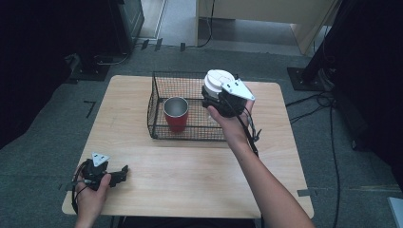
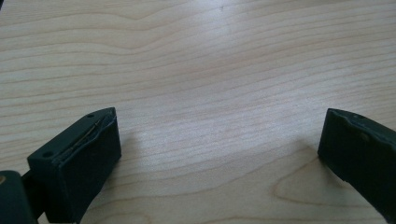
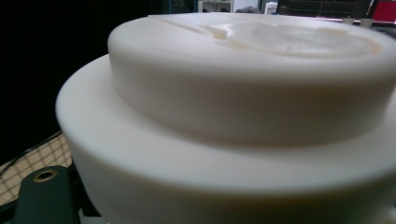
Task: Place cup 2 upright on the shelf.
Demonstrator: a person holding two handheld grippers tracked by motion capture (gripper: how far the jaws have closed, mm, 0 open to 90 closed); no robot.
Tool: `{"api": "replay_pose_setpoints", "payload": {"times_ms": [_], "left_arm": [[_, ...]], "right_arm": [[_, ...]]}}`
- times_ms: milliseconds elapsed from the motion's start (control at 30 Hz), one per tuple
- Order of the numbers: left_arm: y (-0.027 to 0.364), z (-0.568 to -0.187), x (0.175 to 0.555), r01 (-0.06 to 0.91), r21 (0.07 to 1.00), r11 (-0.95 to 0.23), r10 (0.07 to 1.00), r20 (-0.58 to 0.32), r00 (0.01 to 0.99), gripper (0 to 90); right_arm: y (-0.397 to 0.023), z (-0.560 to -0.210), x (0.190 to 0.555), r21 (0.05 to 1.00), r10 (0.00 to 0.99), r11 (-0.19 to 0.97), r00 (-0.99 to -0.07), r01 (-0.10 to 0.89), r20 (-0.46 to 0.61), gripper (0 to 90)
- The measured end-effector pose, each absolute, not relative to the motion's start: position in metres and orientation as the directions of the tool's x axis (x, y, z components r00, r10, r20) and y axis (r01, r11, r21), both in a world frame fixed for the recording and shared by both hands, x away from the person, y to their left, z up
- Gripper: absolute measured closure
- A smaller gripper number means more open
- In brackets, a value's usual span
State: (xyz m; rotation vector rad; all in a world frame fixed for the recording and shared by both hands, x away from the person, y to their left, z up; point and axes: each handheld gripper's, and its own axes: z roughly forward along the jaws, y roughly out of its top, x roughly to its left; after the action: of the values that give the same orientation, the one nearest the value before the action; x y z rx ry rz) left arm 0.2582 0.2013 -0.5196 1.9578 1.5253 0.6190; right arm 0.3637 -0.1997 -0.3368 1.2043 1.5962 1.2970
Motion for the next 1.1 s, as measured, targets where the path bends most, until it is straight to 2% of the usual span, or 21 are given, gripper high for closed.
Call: {"api": "replay_pose_setpoints", "payload": {"times_ms": [267,633,800,1100], "left_arm": [[0.201,-0.519,0.258,0.705,0.685,-0.183,0.97,0.011,0.241,0.0],[0.201,-0.52,0.258,0.704,0.687,-0.181,0.971,0.01,0.239,0.0],[0.201,-0.52,0.258,0.704,0.687,-0.181,0.971,0.01,0.24,0.0],[0.201,-0.52,0.258,0.704,0.686,-0.182,0.971,0.011,0.241,0.0]], "right_arm": [[-0.204,-0.365,0.393,0.961,0.975,0.073,-0.223,0.266,-0.013,15.5],[-0.19,-0.388,0.407,0.941,0.964,0.113,-0.265,0.32,-0.026,15.5],[-0.193,-0.398,0.416,0.926,0.968,0.088,-0.252,0.366,0.008,15.6],[-0.197,-0.412,0.426,0.907,0.965,0.121,-0.263,0.403,-0.012,15.6]]}}
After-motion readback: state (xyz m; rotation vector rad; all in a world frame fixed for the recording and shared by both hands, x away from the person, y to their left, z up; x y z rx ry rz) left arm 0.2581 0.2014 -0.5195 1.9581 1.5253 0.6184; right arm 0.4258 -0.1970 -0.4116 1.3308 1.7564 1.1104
